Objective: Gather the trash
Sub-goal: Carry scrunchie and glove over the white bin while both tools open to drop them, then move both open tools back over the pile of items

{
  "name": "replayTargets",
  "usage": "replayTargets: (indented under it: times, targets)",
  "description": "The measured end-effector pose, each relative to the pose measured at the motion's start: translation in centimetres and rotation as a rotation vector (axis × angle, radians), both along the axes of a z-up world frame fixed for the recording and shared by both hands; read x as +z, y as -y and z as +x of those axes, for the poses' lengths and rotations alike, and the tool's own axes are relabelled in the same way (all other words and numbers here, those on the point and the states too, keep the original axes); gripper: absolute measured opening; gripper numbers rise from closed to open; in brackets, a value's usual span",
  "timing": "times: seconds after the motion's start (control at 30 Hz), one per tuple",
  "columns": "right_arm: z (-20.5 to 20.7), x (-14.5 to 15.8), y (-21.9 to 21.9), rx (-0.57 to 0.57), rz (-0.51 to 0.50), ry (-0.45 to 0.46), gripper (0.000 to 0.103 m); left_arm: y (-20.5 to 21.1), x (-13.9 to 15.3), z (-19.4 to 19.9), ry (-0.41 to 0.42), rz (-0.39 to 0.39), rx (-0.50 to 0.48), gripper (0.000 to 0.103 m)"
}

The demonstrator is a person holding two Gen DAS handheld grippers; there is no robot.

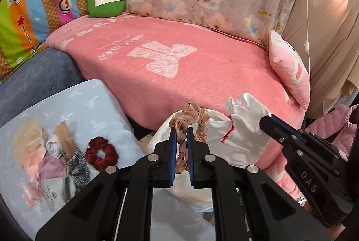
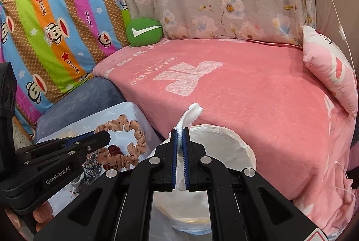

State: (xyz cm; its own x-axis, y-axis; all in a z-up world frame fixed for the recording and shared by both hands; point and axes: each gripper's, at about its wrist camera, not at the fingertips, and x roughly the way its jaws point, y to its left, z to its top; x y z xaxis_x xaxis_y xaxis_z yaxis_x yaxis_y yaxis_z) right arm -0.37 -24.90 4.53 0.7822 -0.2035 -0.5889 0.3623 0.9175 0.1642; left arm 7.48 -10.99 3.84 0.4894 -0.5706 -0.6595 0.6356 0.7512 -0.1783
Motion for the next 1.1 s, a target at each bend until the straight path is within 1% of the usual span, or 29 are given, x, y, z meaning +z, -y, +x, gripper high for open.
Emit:
replayTargets:
  times: [0.1, 0.13, 0.2, 0.23, 0.27, 0.3, 0.33, 0.37, 0.4, 0.43, 0.5, 0.6, 0.7, 1.0, 1.1]
  targets:
    - [0.5, -0.6, 1.0, -0.014, 0.012, -0.009, 0.006, 1.0, -0.3, 0.2, -0.005, 0.000, -0.017, 0.013]
    - [0.6, -0.7, 1.3, -0.019, 0.016, -0.010, 0.008, 1.4, -0.4, 0.4, -0.013, 0.004, -0.021, 0.016]
    - [0.8, -0.9, 1.8, -0.032, 0.015, -0.008, 0.009, 1.9, -0.7, 0.8, -0.019, 0.009, -0.010, 0.026]
    - [0.9, -0.9, 2.0, -0.034, 0.015, -0.009, 0.010, 2.0, -0.9, 0.9, -0.020, 0.008, 0.000, 0.039]
    - [1.0, -0.9, 2.2, -0.037, 0.015, -0.009, 0.012, 2.2, -0.9, 1.0, -0.017, 0.010, 0.012, 0.055]
    - [1.0, -0.9, 2.3, -0.040, 0.013, -0.009, 0.015, 2.1, -0.9, 1.1, -0.013, 0.010, 0.030, 0.060]
    - [1.0, -0.9, 2.4, -0.044, 0.011, -0.008, 0.018, 1.9, -0.9, 1.1, -0.008, 0.003, 0.040, 0.064]
    - [1.0, -0.8, 2.5, -0.045, 0.010, -0.007, 0.019, 1.8, -0.9, 1.2, -0.003, 0.000, 0.044, 0.064]
    - [1.0, -0.8, 2.5, -0.047, 0.008, -0.007, 0.022, 1.7, -0.8, 1.1, 0.001, 0.002, 0.045, 0.064]
    - [1.0, -0.9, 2.5, -0.048, 0.006, -0.007, 0.028, 1.6, -0.9, 1.1, 0.004, 0.008, 0.048, 0.064]
    - [0.9, -1.1, 2.3, -0.046, 0.008, -0.010, 0.034, 1.4, -1.0, 1.3, 0.008, 0.016, 0.060, 0.064]
    - [0.8, -1.3, 1.9, -0.039, 0.015, -0.021, 0.035, 0.8, -1.3, 1.6, -0.004, 0.016, 0.082, 0.064]
    - [0.8, -1.4, 1.2, -0.028, 0.020, -0.025, 0.039, 0.3, -1.6, 1.9, -0.023, 0.012, 0.100, 0.064]
    - [1.1, -1.4, -1.3, 0.013, 0.011, -0.031, 0.044, -2.1, -2.1, 2.3, -0.057, -0.005, 0.155, 0.064]
    - [1.3, -1.3, -2.1, 0.026, 0.006, -0.030, 0.048, -2.9, -2.3, 2.3, -0.059, -0.008, 0.168, 0.064]
